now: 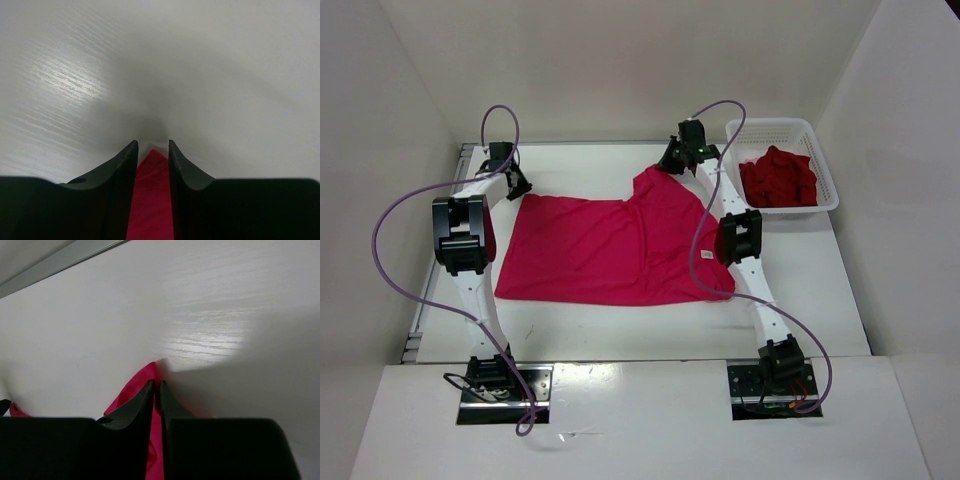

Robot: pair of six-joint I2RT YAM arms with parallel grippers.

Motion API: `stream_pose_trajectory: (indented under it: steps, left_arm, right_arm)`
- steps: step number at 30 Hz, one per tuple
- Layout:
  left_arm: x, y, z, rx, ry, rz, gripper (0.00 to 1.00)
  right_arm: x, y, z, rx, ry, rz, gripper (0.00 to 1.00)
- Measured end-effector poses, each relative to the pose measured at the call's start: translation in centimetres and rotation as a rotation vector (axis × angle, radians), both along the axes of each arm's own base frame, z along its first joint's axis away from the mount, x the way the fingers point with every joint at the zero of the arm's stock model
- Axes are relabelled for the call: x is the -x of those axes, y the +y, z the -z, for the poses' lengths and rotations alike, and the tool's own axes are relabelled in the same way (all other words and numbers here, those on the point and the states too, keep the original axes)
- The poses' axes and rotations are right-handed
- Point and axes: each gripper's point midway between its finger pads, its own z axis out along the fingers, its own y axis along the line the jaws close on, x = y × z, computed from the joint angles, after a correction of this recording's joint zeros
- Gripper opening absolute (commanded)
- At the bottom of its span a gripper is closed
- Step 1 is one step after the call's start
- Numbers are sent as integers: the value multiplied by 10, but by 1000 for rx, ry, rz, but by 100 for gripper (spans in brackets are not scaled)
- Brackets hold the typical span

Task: Fold and stack the t-shirts
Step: Grap the side of the flattened tshirt furthest away from the robot with both arms

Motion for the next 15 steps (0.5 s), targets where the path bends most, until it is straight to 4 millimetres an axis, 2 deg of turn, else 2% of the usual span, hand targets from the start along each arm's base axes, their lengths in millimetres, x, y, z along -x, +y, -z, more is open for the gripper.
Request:
stream_pose_trajectory:
  steps: [3, 11, 13, 15]
  left_arm:
    - [-2, 0, 0, -1, -13, 0, 27]
    - [-3, -3, 1, 12, -19, 10, 21]
    - [-2, -4, 1, 15, -19, 13, 27]
    - [-2, -5, 0, 18, -22, 18, 40]
  right_arm:
    - [0, -8, 2, 6, 10, 6, 13]
    - [-1, -29, 1, 31, 24, 15, 13]
    - [1, -32, -3, 44, 27, 12, 13]
    - [2, -34, -13, 51, 15, 7, 13]
